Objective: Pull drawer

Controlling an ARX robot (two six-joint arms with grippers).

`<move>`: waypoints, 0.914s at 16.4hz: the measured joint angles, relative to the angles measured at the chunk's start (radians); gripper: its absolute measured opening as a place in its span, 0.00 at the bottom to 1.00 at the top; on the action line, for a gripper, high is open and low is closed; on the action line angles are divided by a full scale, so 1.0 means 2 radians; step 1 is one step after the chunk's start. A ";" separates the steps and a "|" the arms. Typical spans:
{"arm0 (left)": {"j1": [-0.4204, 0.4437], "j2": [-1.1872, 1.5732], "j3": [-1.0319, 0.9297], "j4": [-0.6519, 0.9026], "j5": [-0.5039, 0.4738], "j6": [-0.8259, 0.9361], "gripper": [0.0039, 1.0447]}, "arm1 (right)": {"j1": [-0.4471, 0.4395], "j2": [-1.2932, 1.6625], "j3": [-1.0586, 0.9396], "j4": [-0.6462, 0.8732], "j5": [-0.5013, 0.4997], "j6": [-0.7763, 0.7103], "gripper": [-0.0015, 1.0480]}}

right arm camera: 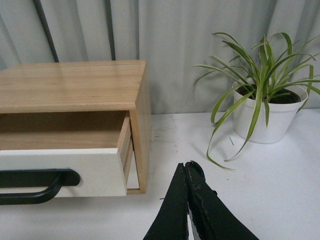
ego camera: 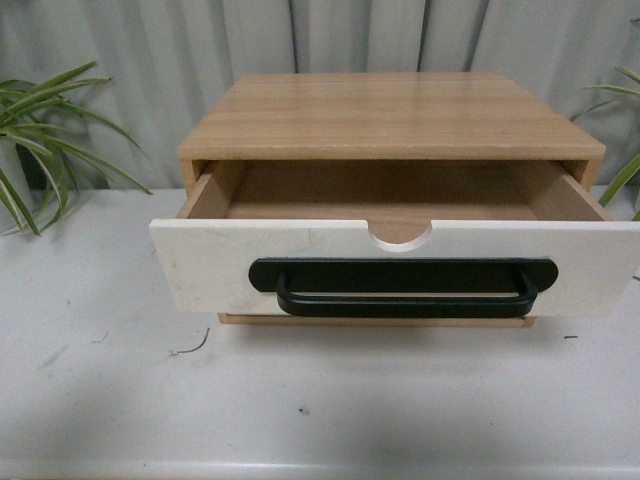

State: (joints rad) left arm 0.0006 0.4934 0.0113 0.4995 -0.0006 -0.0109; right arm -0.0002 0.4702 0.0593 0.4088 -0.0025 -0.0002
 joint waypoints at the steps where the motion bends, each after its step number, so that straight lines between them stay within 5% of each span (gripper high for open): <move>1: 0.000 -0.010 -0.001 -0.022 -0.001 0.000 0.01 | 0.000 -0.014 -0.004 -0.013 0.000 0.000 0.02; 15: 0.000 -0.163 -0.001 -0.170 0.000 0.000 0.01 | 0.000 -0.149 -0.023 -0.118 0.000 0.000 0.02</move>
State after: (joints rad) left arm 0.0006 0.1665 0.0097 0.1596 -0.0006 -0.0109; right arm -0.0002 0.1722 0.0124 0.1726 -0.0017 -0.0002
